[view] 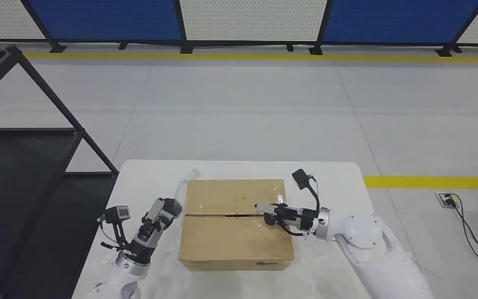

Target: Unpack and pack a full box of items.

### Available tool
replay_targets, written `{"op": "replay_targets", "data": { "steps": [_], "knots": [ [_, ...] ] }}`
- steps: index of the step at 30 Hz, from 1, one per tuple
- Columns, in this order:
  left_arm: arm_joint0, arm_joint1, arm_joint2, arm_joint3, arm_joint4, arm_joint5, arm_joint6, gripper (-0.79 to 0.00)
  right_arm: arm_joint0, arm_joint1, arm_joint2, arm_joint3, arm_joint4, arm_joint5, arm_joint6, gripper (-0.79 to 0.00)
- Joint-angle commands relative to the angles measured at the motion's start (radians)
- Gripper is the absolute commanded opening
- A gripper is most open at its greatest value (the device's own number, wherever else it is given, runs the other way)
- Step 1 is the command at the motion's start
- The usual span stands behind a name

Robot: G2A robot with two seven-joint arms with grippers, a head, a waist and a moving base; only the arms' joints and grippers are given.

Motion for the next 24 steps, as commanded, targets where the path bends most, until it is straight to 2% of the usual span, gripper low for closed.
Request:
{"op": "replay_targets", "data": {
  "steps": [1,14,24],
  "knots": [
    [0.002,-0.001,0.008,-0.014,0.017,-0.002,-0.001,0.0,-0.001,0.001,0.003,0.001,0.002,-0.001,0.001,0.0],
    [0.024,-0.009,0.067,-0.11,0.257,0.029,0.061,0.0,0.005,0.0,0.0,0.019,0.012,-0.01,0.003,0.0],
    [-0.011,-0.016,0.125,-0.11,0.341,0.086,0.052,0.0,0.007,0.0,-0.001,0.032,0.017,-0.017,0.005,0.0]
  ]
}}
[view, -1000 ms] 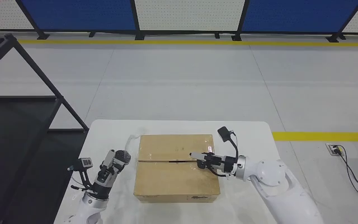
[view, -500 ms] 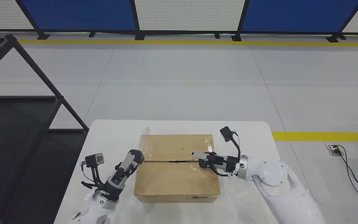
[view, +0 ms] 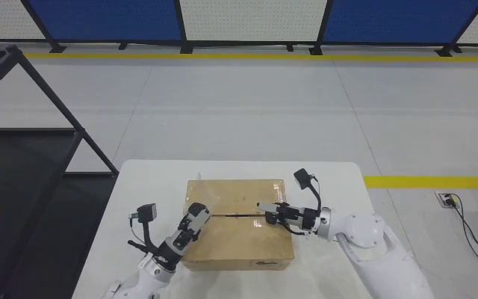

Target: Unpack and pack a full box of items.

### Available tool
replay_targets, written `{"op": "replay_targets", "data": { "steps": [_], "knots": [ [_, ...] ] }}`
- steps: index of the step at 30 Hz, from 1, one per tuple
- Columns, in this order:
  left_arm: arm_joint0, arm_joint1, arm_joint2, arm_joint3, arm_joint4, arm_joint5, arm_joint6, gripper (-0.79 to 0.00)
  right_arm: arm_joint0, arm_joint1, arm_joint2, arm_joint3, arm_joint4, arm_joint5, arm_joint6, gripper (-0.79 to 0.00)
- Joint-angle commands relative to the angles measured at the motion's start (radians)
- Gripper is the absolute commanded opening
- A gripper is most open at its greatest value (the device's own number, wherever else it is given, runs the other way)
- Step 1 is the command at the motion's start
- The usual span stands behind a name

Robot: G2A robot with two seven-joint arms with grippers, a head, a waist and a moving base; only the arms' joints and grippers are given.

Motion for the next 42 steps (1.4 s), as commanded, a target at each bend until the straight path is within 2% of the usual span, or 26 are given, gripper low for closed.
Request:
{"op": "replay_targets", "data": {
  "steps": [1,12,33,42],
  "knots": [
    [-0.009,-0.001,0.009,0.0,0.011,0.009,-0.006,0.0,0.0,0.0,-0.001,0.001,0.001,0.001,0.0,0.0],
    [-0.067,-0.005,0.067,0.006,0.06,0.058,-0.08,0.0,-0.005,0.001,0.002,0.009,0.005,-0.009,-0.002,0.0],
    [-0.098,-0.006,0.115,-0.016,0.119,0.072,-0.159,0.0,-0.002,0.002,0.002,0.014,0.012,-0.011,0.0,0.0],
    [-0.103,0.006,0.029,-0.073,0.031,0.072,-0.215,0.0,0.008,0.0,-0.004,0.016,0.014,-0.009,0.003,0.0]
  ]
}}
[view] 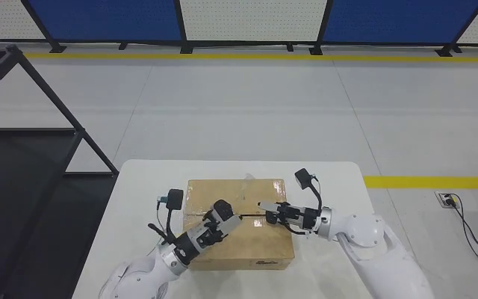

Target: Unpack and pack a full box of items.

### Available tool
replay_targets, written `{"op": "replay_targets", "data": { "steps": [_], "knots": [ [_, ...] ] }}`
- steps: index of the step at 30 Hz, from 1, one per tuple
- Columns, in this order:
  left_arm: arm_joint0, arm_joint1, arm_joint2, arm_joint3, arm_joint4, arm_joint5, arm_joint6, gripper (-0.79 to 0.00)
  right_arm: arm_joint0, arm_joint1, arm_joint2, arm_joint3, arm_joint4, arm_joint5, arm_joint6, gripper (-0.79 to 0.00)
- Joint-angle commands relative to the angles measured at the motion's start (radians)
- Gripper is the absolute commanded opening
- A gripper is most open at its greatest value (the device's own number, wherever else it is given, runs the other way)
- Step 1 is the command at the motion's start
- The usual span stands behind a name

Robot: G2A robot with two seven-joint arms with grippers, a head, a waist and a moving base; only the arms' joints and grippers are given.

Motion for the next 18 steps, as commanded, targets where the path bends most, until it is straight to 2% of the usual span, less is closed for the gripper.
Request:
{"op": "replay_targets", "data": {
  "steps": [1,3,5,9,13,16,18],
  "knots": [
    [0.018,0.004,-0.035,-0.011,-0.012,-0.011,0.017,0.0,0.003,-0.001,-0.002,0.0,0.0,0.0,0.0,0.0],
    [0.063,0.01,-0.087,-0.023,-0.049,-0.011,0.026,0.0,0.005,-0.001,-0.003,0.001,-0.001,0.0,0.0,0.0],
    [0.085,0.021,-0.187,-0.022,-0.109,0.027,-0.011,0.0,0.008,-0.001,-0.004,0.002,0.0,0.001,0.0,0.0],
    [0.107,0.046,-0.353,0.003,-0.261,0.118,-0.208,0.0,0.014,-0.002,-0.007,0.007,-0.001,0.002,0.004,0.0],
    [0.193,0.062,-0.428,0.008,-0.383,0.121,-0.391,0.0,0.021,-0.003,-0.012,0.004,-0.001,0.003,0.006,0.0],
    [0.212,0.076,-0.476,0.015,-0.41,0.158,-0.529,0.0,0.019,-0.003,-0.013,-0.006,-0.005,0.004,0.006,0.0],
    [0.212,0.078,-0.483,0.017,-0.404,0.163,-0.539,0.0,0.016,-0.002,-0.011,-0.013,-0.007,0.004,0.006,0.0]
  ]
}}
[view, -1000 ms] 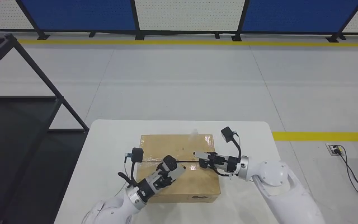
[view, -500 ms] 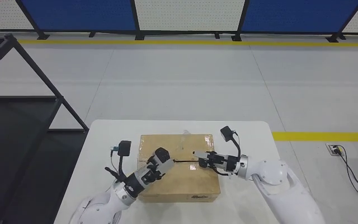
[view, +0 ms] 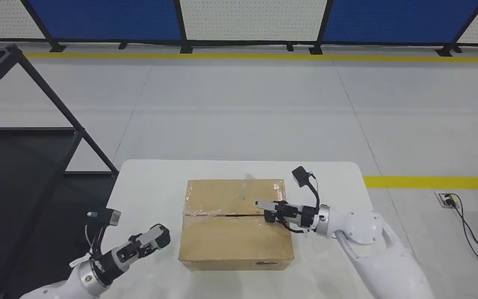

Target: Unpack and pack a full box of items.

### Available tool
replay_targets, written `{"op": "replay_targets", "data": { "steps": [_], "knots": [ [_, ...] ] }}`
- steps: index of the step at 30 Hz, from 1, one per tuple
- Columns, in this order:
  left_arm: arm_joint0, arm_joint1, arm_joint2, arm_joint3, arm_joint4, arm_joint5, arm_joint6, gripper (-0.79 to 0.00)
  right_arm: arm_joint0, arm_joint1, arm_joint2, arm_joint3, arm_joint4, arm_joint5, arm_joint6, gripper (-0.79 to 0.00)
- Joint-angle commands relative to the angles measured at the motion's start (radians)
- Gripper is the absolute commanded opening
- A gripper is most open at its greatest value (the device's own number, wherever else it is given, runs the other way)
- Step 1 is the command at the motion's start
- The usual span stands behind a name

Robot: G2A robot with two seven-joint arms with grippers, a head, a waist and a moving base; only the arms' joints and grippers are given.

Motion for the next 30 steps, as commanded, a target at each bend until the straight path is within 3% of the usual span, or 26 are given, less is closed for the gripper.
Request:
{"op": "replay_targets", "data": {
  "steps": [1,13,21,30],
  "knots": [
    [-0.001,0.0,0.002,0.0,0.004,0.001,0.005,0.0,-0.005,0.001,0.004,-0.008,-0.001,0.002,0.001,0.0],
    [-0.001,0.0,0.003,-0.001,-0.004,0.004,0.011,0.0,-0.016,0.004,0.01,-0.025,-0.005,0.007,0.007,0.0],
    [-0.054,0.003,0.025,0.004,-0.142,0.18,0.067,0.0,-0.057,0.008,0.006,-0.08,-0.038,0.017,-0.015,0.0],
    [-0.197,0.014,0.098,0.054,-0.12,0.382,0.121,0.0,-0.086,0.014,0.014,-0.124,-0.059,0.02,-0.011,0.0]
  ]
}}
